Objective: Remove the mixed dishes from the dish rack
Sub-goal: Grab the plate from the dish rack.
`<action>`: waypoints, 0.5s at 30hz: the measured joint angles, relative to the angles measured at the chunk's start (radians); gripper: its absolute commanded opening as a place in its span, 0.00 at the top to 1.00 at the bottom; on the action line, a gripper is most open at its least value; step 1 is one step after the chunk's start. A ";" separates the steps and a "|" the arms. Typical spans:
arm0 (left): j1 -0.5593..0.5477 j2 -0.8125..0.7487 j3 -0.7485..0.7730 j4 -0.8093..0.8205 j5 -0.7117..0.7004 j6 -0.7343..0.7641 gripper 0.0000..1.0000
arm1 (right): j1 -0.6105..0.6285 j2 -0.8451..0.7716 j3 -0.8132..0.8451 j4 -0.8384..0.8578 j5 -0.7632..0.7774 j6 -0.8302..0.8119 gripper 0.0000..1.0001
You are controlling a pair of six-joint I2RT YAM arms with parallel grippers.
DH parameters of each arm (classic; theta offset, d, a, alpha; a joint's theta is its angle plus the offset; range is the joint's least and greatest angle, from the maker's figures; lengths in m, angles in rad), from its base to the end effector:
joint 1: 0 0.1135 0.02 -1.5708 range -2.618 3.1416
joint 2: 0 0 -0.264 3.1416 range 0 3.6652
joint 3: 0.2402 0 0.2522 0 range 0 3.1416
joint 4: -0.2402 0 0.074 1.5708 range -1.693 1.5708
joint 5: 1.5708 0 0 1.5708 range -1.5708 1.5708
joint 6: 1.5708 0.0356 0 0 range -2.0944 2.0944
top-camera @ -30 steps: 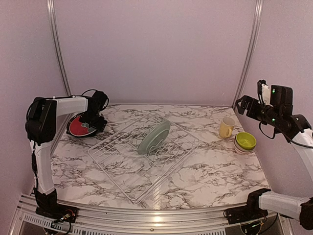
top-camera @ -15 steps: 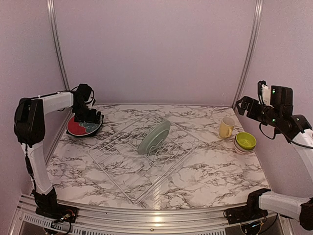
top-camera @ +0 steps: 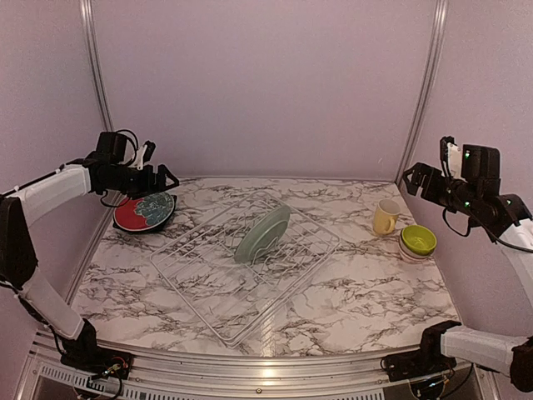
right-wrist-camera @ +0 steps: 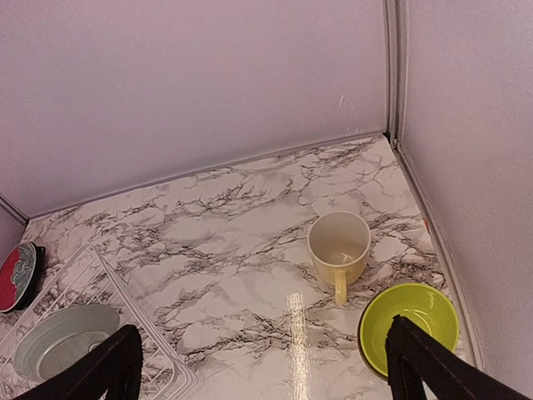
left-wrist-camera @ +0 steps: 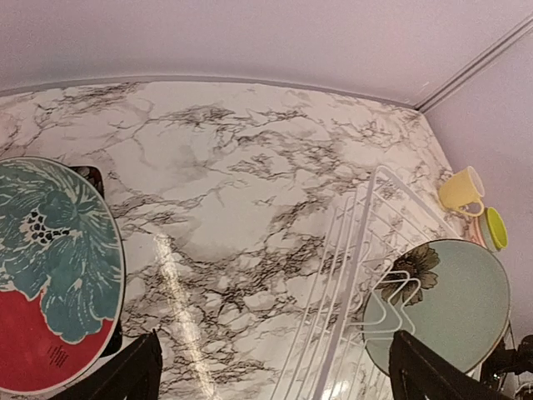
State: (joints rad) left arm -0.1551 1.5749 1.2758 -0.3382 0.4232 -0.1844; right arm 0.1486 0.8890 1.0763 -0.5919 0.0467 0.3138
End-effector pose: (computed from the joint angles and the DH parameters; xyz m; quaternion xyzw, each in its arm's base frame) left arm 0.3518 -0.0698 0.2993 0.0817 0.8744 -0.2592 0.4019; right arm 0.1821 0.0256 0.3799 0.0817 0.8306 0.1072 0.5403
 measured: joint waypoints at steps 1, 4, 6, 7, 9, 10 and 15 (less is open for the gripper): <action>-0.001 -0.035 -0.039 0.043 0.042 -0.017 0.04 | 0.000 0.000 0.000 0.000 0.000 0.000 0.02; -0.003 -0.122 -0.158 0.174 0.158 -0.081 0.04 | 0.000 0.000 0.000 0.000 0.000 0.000 0.02; -0.007 -0.167 -0.237 0.265 0.230 -0.134 0.04 | 0.000 0.001 0.000 0.000 -0.001 0.000 0.02; -0.012 -0.183 -0.267 0.300 0.257 -0.157 0.05 | 0.000 0.002 0.000 0.001 -0.001 0.000 0.01; -0.024 -0.202 -0.310 0.360 0.295 -0.197 0.07 | 0.000 0.003 0.000 0.005 -0.005 0.000 0.01; -0.034 -0.208 -0.325 0.386 0.309 -0.213 0.09 | 0.000 0.003 0.000 0.008 -0.008 0.000 0.02; -0.122 -0.227 -0.376 0.486 0.335 -0.262 0.11 | 0.000 0.003 0.000 0.023 -0.034 0.000 0.01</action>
State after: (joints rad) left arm -0.2768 1.3483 0.9001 0.1474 0.7578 -0.4465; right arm 0.1486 0.8925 1.0763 -0.5686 0.0132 0.3138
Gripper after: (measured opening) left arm 0.898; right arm 0.985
